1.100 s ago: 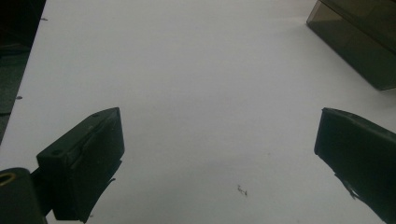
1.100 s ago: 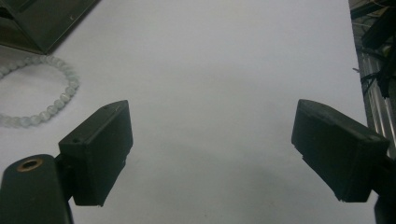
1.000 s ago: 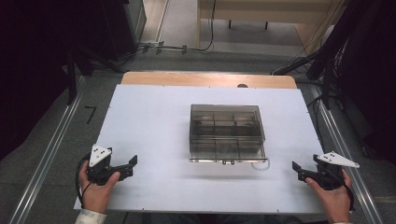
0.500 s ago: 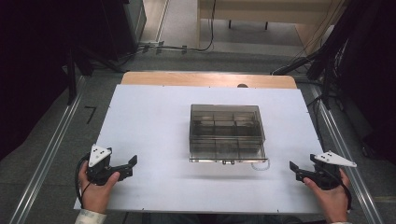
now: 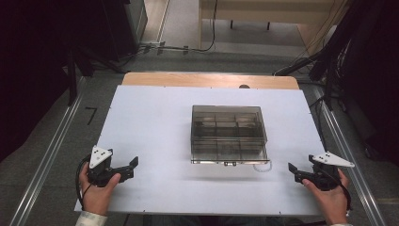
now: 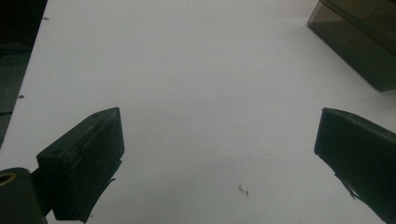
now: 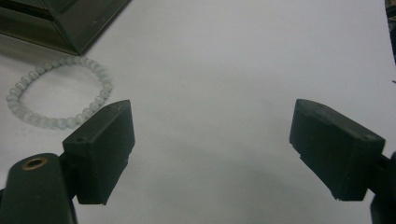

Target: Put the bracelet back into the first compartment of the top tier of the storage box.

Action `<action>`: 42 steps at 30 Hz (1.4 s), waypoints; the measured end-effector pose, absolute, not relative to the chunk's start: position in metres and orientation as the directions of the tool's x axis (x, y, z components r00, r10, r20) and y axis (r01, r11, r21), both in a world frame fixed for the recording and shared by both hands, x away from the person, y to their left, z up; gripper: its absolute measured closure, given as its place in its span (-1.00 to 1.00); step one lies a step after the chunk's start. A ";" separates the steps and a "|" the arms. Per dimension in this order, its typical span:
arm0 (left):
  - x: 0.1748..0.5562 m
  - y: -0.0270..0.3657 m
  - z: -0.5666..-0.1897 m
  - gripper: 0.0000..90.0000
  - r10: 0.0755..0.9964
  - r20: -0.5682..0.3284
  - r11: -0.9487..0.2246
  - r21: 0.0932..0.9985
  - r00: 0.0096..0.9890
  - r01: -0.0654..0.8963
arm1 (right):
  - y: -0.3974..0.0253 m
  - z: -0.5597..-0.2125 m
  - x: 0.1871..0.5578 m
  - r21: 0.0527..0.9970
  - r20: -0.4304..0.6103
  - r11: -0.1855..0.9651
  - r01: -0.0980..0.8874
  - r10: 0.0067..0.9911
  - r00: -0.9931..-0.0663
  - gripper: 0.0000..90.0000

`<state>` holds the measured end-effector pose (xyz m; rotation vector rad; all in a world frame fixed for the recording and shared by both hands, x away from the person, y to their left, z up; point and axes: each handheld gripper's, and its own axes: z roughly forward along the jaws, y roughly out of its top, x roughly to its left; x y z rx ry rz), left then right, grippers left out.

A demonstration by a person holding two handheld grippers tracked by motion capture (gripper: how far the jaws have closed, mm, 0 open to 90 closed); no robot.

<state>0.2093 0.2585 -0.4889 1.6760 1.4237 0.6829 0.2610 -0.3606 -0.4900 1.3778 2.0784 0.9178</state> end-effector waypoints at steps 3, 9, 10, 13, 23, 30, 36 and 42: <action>0.209 0.258 -0.489 -0.96 0.971 -0.099 -0.033 0.847 0.217 0.531 | -0.360 -0.490 0.261 0.752 -0.027 0.270 0.602 0.924 -0.381 -0.70; 0.209 0.258 -0.489 -0.96 0.971 -0.099 -0.032 0.847 0.217 0.531 | -0.356 -0.490 0.262 0.751 -0.027 0.278 0.599 0.919 -0.393 -0.68; 0.209 0.258 -0.489 -0.96 0.971 -0.099 -0.031 0.847 0.216 0.530 | -0.355 -0.489 0.262 0.749 -0.026 0.278 0.601 0.919 -0.393 -0.67; 0.209 0.258 -0.489 -0.96 0.971 -0.100 -0.030 0.848 0.215 0.530 | -0.354 -0.490 0.263 0.750 -0.029 0.285 0.597 0.915 -0.402 -0.66; 0.209 0.258 -0.489 -0.96 0.971 -0.100 -0.032 0.847 0.218 0.530 | -0.348 -0.490 0.265 0.743 -0.024 0.294 0.601 0.909 -0.416 -0.61; 0.209 0.258 -0.489 -0.96 0.971 -0.100 -0.032 0.847 0.218 0.530 | -0.343 -0.492 0.267 0.739 -0.027 0.310 0.598 0.901 -0.434 -0.57; 0.209 0.258 -0.489 -0.96 0.971 -0.101 -0.031 0.848 0.218 0.530 | -0.341 -0.492 0.267 0.739 -0.027 0.313 0.596 0.899 -0.438 -0.55; 0.209 0.258 -0.489 -0.96 0.970 -0.101 -0.031 0.849 0.219 0.528 | -0.340 -0.492 0.268 0.739 -0.022 0.314 0.596 0.895 -0.445 -0.53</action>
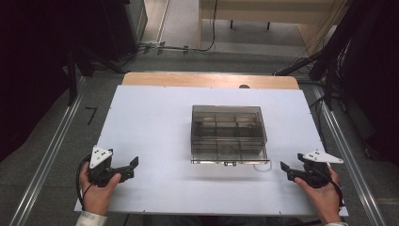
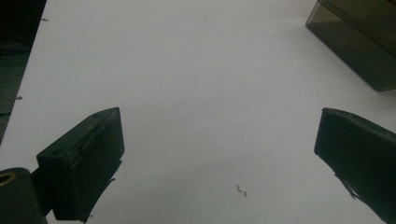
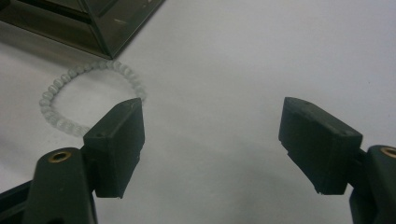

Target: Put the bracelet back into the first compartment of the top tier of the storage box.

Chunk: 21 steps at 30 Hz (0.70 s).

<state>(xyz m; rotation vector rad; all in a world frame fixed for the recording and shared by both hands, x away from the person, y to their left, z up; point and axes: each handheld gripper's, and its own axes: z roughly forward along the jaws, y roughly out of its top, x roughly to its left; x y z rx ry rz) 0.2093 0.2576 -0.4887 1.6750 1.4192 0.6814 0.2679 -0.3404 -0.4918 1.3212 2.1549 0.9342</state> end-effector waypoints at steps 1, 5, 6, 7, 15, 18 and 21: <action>0.209 0.258 -0.489 -0.96 0.970 -0.101 -0.030 0.849 0.219 0.528 | -0.340 -0.492 0.268 0.739 -0.023 0.316 0.595 0.895 -0.446 -0.53; 0.209 0.257 -0.489 -0.96 0.971 -0.101 -0.031 0.849 0.219 0.527 | -0.340 -0.492 0.268 0.737 -0.024 0.317 0.597 0.895 -0.446 -0.53; 0.209 0.257 -0.489 -0.96 0.970 -0.100 -0.031 0.849 0.219 0.528 | -0.339 -0.492 0.269 0.739 -0.019 0.314 0.596 0.894 -0.448 -0.52; 0.209 0.257 -0.489 -0.96 0.970 -0.101 -0.031 0.849 0.219 0.528 | -0.338 -0.492 0.269 0.739 -0.017 0.314 0.596 0.893 -0.449 -0.52; 0.209 0.258 -0.489 -0.96 0.970 -0.102 -0.030 0.849 0.219 0.528 | -0.328 -0.493 0.272 0.735 -0.033 0.343 0.585 0.880 -0.474 -0.44; 0.209 0.258 -0.488 -0.96 0.971 -0.103 -0.029 0.849 0.218 0.528 | -0.325 -0.493 0.273 0.734 -0.031 0.348 0.583 0.875 -0.483 -0.39; 0.209 0.258 -0.488 -0.96 0.970 -0.102 -0.029 0.849 0.219 0.528 | -0.324 -0.493 0.273 0.733 -0.030 0.351 0.583 0.872 -0.488 -0.36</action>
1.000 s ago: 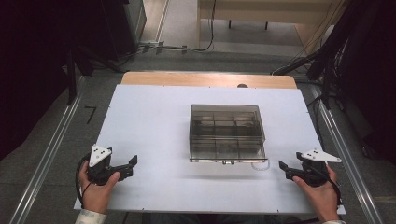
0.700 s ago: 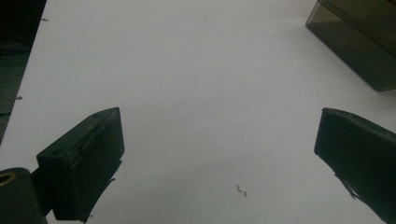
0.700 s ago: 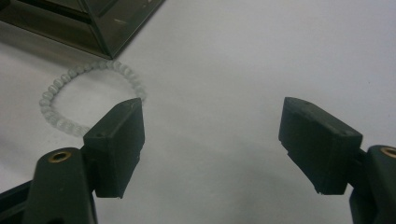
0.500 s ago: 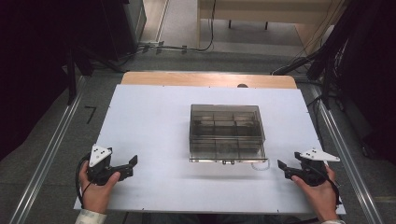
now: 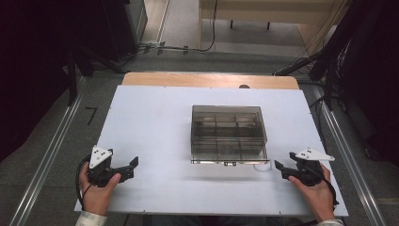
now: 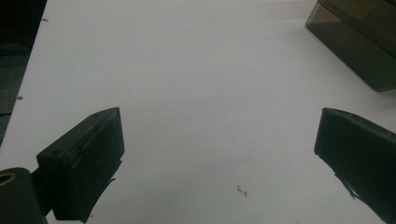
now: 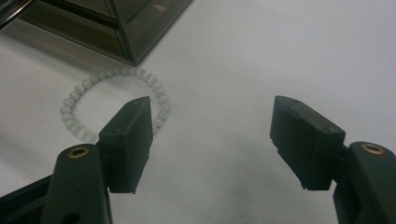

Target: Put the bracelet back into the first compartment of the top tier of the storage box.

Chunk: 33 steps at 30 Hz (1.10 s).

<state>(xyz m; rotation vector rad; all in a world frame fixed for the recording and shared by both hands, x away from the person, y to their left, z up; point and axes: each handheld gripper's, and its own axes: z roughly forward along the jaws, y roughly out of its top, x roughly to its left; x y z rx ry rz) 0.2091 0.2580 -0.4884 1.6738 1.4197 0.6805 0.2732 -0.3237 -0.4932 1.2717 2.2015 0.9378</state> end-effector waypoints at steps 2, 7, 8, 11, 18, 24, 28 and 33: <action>0.209 0.258 -0.488 -0.96 0.970 -0.103 -0.029 0.849 0.219 0.528 | -0.322 -0.494 0.274 0.736 -0.031 0.354 0.577 0.869 -0.494 -0.33; 0.209 0.258 -0.489 -0.96 0.970 -0.102 -0.030 0.848 0.220 0.529 | -0.320 -0.494 0.275 0.732 -0.026 0.357 0.579 0.865 -0.501 -0.29; 0.209 0.258 -0.489 -0.96 0.970 -0.103 -0.030 0.849 0.220 0.528 | -0.319 -0.495 0.276 0.732 -0.027 0.364 0.576 0.861 -0.509 -0.26; 0.209 0.258 -0.489 -0.96 0.970 -0.102 -0.031 0.849 0.221 0.528 | -0.317 -0.495 0.277 0.731 -0.026 0.368 0.575 0.857 -0.515 -0.23; 0.209 0.258 -0.489 -0.96 0.970 -0.104 -0.028 0.849 0.219 0.528 | -0.313 -0.496 0.279 0.725 -0.023 0.379 0.575 0.848 -0.530 -0.14; 0.209 0.258 -0.488 -0.96 0.970 -0.104 -0.028 0.849 0.219 0.528 | -0.309 -0.497 0.281 0.719 -0.029 0.390 0.575 0.843 -0.537 -0.12; 0.209 0.258 -0.488 -0.96 0.970 -0.105 -0.026 0.849 0.217 0.528 | -0.307 -0.499 0.282 0.708 -0.027 0.398 0.584 0.841 -0.541 -0.08; 0.209 0.258 -0.488 -0.96 0.970 -0.106 -0.026 0.849 0.218 0.528 | -0.305 -0.500 0.283 0.699 -0.033 0.406 0.589 0.841 -0.540 0.03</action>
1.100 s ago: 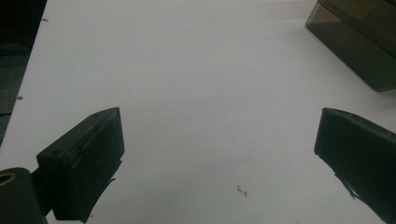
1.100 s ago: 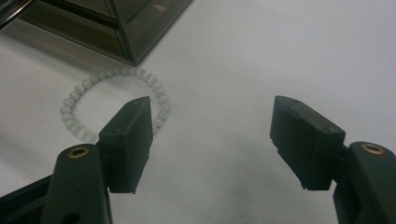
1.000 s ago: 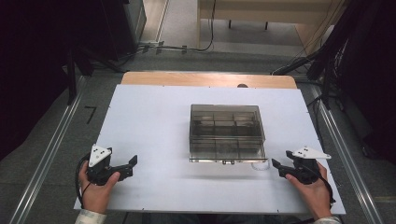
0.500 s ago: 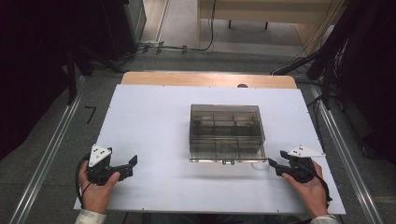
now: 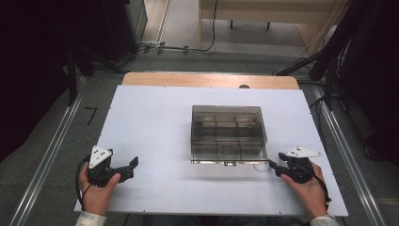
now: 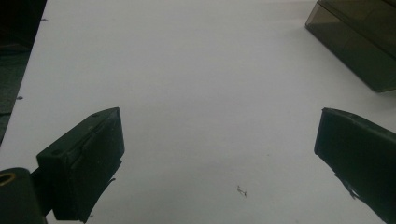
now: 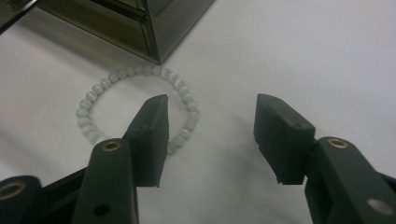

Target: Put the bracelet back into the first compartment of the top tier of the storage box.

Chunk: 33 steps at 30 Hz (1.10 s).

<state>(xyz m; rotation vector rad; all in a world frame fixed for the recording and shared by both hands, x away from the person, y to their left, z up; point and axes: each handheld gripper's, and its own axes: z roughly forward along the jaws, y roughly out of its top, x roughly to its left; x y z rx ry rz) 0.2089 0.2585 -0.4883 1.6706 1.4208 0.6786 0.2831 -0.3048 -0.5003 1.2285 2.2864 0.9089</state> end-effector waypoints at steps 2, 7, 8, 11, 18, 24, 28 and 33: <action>0.209 0.259 -0.488 -0.96 0.970 -0.106 -0.025 0.850 0.217 0.527 | -0.304 -0.501 0.283 0.698 -0.040 0.411 0.587 0.840 -0.540 0.07; 0.209 0.259 -0.488 -0.96 0.970 -0.107 -0.025 0.849 0.217 0.527 | -0.304 -0.501 0.283 0.694 -0.044 0.417 0.587 0.838 -0.543 0.18; 0.209 0.259 -0.488 -0.96 0.970 -0.107 -0.026 0.849 0.219 0.527 | -0.304 -0.501 0.283 0.693 -0.042 0.418 0.587 0.837 -0.545 0.20; 0.209 0.258 -0.488 -0.96 0.970 -0.106 -0.027 0.849 0.219 0.528 | -0.303 -0.501 0.283 0.691 -0.049 0.423 0.586 0.836 -0.546 0.26; 0.209 0.259 -0.488 -0.96 0.970 -0.107 -0.025 0.849 0.218 0.527 | -0.301 -0.502 0.283 0.685 -0.022 0.425 0.592 0.824 -0.566 0.54; 0.209 0.258 -0.488 -0.96 0.970 -0.107 -0.025 0.850 0.219 0.527 | -0.302 -0.502 0.283 0.683 -0.007 0.419 0.598 0.823 -0.569 0.66; 0.209 0.258 -0.488 -0.96 0.970 -0.107 -0.026 0.850 0.220 0.527 | -0.302 -0.502 0.283 0.683 -0.003 0.416 0.600 0.823 -0.568 0.73; 0.209 0.258 -0.488 -0.96 0.970 -0.107 -0.026 0.849 0.219 0.528 | -0.303 -0.502 0.283 0.679 0.006 0.412 0.607 0.824 -0.566 0.81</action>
